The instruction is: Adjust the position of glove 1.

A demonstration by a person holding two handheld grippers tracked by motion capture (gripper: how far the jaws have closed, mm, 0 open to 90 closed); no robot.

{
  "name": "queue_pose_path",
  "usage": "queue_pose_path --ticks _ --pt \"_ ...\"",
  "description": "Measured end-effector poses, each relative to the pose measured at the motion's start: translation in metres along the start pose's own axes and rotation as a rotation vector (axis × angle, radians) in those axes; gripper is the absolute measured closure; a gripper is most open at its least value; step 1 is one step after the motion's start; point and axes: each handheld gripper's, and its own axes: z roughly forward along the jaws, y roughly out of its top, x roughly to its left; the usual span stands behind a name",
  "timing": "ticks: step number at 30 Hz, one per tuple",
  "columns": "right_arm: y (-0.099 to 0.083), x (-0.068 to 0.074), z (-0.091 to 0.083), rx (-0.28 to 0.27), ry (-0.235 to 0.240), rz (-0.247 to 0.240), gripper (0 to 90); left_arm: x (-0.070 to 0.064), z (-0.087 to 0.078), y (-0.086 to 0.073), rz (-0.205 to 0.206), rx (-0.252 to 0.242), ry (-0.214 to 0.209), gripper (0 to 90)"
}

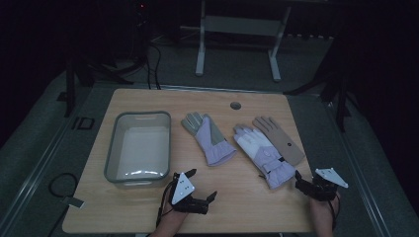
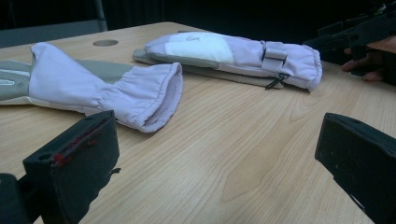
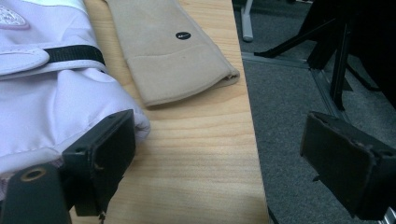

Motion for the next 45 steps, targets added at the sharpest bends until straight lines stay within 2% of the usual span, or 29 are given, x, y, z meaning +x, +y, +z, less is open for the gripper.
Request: queue_pose_path --ticks 5,16,19,22,28,32,38,39,42,43,44,45 --pt "0.0 0.0 0.0 -0.004 0.001 -0.001 10.4 0.001 0.0 0.0 -0.011 0.001 -0.001 0.0" --pt "0.0 0.0 0.0 -0.006 0.0 -0.007 10.5 0.001 0.0 0.0 -0.007 0.004 0.0 0.0" --pt "0.006 0.0 -0.003 -0.009 0.015 -0.001 10.5 0.0 0.0 0.0 -0.003 0.004 0.002 0.0" --pt "0.014 -0.002 -0.004 0.014 0.037 0.024 10.5 0.0 0.0 0.0 -0.001 0.005 0.002 0.0" --pt "0.034 -0.005 -0.006 0.038 0.081 0.012 10.5 0.0 0.0 0.0 -0.002 0.005 0.002 0.0" --pt "0.049 -0.004 -0.005 0.054 0.093 -0.013 10.5 0.0 0.0 0.0 -0.003 0.006 0.001 0.0" --pt "0.071 -0.001 -0.005 0.032 0.119 -0.031 10.5 -0.001 0.001 0.0 0.006 0.009 0.007 0.0" --pt "0.081 0.003 -0.005 0.03 0.122 -0.061 10.4 -0.001 0.001 0.0 0.002 0.008 0.006 0.0" --pt "0.092 0.01 -0.005 0.022 0.127 -0.101 10.5 -0.001 0.001 0.0 -0.001 0.009 0.004 0.0" --pt "0.097 0.012 -0.004 0.024 0.136 -0.115 12.8 -0.001 0.001 0.0 0.0 0.011 0.006 0.0" --pt "0.102 0.013 -0.003 0.044 0.153 -0.112 16.4 -0.001 0.001 0.0 0.001 0.011 0.006 0.0" --pt "0.107 0.014 -0.001 0.06 0.183 -0.091 14.7 -0.001 0.001 0.0 0.001 0.01 0.007 0.0"
